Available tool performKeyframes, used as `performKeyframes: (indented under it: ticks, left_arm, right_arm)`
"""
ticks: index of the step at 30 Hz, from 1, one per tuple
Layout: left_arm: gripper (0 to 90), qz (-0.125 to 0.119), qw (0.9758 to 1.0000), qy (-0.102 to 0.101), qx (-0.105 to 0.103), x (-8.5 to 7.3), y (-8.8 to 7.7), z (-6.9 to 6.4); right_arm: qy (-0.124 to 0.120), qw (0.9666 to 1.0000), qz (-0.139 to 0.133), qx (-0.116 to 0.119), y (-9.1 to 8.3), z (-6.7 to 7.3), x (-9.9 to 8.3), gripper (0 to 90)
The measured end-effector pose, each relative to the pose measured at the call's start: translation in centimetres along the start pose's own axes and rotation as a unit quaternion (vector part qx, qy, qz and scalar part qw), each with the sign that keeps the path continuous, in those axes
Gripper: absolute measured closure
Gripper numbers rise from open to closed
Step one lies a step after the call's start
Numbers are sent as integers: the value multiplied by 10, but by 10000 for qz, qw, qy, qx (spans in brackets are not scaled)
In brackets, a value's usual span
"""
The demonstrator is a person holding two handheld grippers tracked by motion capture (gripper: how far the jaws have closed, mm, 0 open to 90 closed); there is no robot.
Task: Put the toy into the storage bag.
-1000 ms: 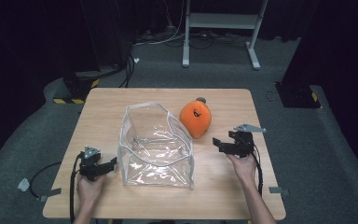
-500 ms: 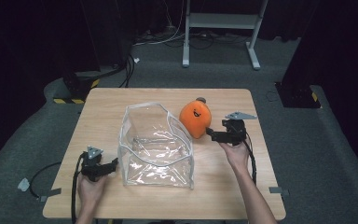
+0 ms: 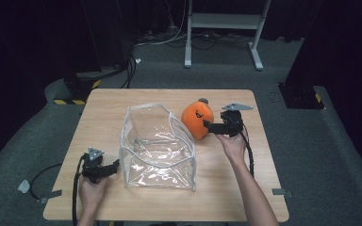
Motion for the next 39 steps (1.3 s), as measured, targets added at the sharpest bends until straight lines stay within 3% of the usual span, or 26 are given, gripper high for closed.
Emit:
performKeyframes:
  ticks: [4,11,22,28,33,39]
  left_arm:
    - [220,0,10000,1,3,0,0,0]
    - [220,-11,10000,-14,4,0,0,0]
    - [220,-4,10000,-10,3,0,0,0]
    - [220,-4,10000,-4,9,0,0,0]
    - [220,-6,10000,-7,15,0,0,0]
    - [220,-28,10000,-28,11,0,0,0]
  right_arm:
    - [80,9999,-80,-55,6,-7,6,119]
    - [269,9996,36,-17,18,-16,9,106]
    - [273,9996,72,13,37,-13,18,107]
    - [289,9994,184,53,50,-10,14,112]
    - [357,9986,387,73,61,-10,7,147]
    - [453,9976,522,-65,62,-8,3,351]
Point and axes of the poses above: each handheld gripper's, and its own axes: y roughly forward along the jaws, x roughly out of its top, z roughly to its left, the point moved 4 cm from there along y, roughly forward along the jaws, and after that the axes turned 11 degrees about -y, right-handed, at the moved point
